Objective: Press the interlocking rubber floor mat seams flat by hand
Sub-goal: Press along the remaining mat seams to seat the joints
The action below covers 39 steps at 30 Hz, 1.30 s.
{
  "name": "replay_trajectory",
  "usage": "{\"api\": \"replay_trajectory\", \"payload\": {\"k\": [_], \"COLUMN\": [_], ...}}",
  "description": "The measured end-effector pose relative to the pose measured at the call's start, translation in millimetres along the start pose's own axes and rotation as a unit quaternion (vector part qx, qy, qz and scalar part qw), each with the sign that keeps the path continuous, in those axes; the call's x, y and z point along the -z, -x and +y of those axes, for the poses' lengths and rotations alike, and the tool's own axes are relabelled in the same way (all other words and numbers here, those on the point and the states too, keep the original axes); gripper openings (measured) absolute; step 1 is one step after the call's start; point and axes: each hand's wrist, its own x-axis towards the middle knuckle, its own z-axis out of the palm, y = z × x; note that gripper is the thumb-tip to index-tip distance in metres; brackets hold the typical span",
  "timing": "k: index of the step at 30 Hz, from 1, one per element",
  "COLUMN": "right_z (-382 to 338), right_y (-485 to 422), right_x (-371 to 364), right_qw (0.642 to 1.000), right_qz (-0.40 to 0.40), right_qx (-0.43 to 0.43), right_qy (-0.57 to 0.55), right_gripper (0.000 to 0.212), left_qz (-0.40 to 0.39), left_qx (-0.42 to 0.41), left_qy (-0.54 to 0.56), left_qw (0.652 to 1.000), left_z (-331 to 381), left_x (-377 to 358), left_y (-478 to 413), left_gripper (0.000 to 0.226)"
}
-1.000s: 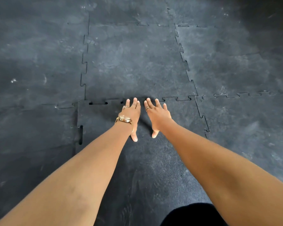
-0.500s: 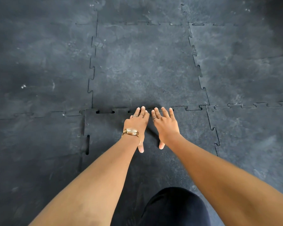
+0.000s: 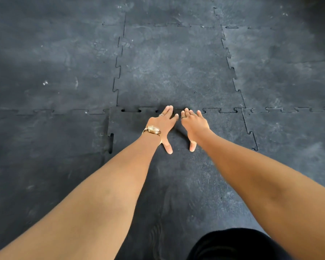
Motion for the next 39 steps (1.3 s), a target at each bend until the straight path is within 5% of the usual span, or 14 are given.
{"api": "replay_trajectory", "payload": {"k": [3,6,8,11,16,22,39], "right_z": [2,-11,-31,-70,-107,-115,-108], "right_y": [6,12,12,8,-17,-24,-34], "right_x": [-3,-3,4,25,46,31,46], "right_qw": [0.999,0.999,0.999,0.995,0.992,0.995,0.988], "right_qz": [-0.003,0.004,0.019,0.007,0.011,0.04,-0.028], "right_qx": [-0.024,-0.034,-0.005,0.06,0.067,0.044,0.06], "right_qy": [-0.027,-0.017,-0.036,-0.083,-0.106,-0.079,-0.142], "right_gripper": [0.145,0.128,0.118,0.144,0.159,0.154,0.155], "left_qz": [0.081,0.115,0.096,0.052,0.003,0.016,-0.075], "left_qx": [-0.048,0.036,0.118,0.174,0.177,0.184,0.199], "left_qy": [-0.043,-0.019,0.019,0.051,0.065,-0.019,0.044], "left_qw": [0.995,0.993,0.988,0.982,0.982,0.983,0.976], "left_z": [-22,-51,-72,-100,-109,-102,-98], "left_x": [-17,-39,-47,-49,-42,-38,-16], "left_y": [18,44,63,78,75,66,43], "left_gripper": [0.137,0.145,0.155,0.165,0.168,0.169,0.17]}}
